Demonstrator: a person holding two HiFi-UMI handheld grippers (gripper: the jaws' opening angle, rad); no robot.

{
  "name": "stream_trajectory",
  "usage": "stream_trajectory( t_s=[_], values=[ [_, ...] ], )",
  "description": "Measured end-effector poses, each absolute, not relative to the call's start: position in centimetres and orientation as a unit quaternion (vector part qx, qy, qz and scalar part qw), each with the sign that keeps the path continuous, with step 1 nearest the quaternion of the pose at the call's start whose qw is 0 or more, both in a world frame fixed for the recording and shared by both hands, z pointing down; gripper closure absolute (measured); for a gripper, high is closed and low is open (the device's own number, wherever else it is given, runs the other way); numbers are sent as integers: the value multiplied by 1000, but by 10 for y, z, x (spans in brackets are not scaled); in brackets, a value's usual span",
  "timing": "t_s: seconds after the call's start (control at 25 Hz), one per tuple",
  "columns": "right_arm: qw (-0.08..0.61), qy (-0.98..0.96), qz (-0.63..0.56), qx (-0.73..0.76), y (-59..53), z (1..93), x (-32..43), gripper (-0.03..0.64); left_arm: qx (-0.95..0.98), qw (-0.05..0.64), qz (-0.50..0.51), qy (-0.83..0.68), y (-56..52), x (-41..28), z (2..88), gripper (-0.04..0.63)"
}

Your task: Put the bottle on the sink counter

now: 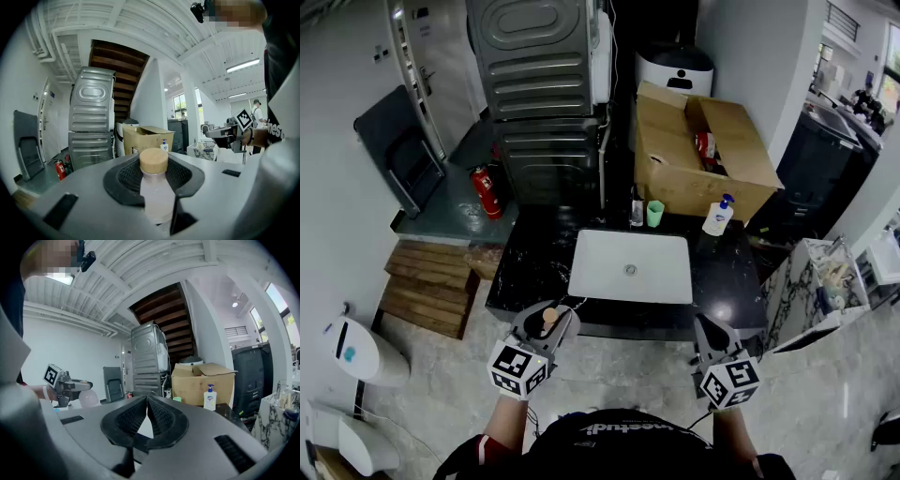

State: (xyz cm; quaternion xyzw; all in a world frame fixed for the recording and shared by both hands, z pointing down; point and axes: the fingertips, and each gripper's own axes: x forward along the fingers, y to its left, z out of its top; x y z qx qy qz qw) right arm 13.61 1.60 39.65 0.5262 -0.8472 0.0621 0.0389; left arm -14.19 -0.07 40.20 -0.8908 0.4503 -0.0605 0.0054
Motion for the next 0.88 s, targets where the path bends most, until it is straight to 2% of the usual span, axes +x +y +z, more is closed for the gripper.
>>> stream_trajectory(
  t_s=[0.88],
  values=[
    [35,-854,58,516,15,393,136,577,-891,-1,-60,451,-5,-140,403,469]
  ],
)
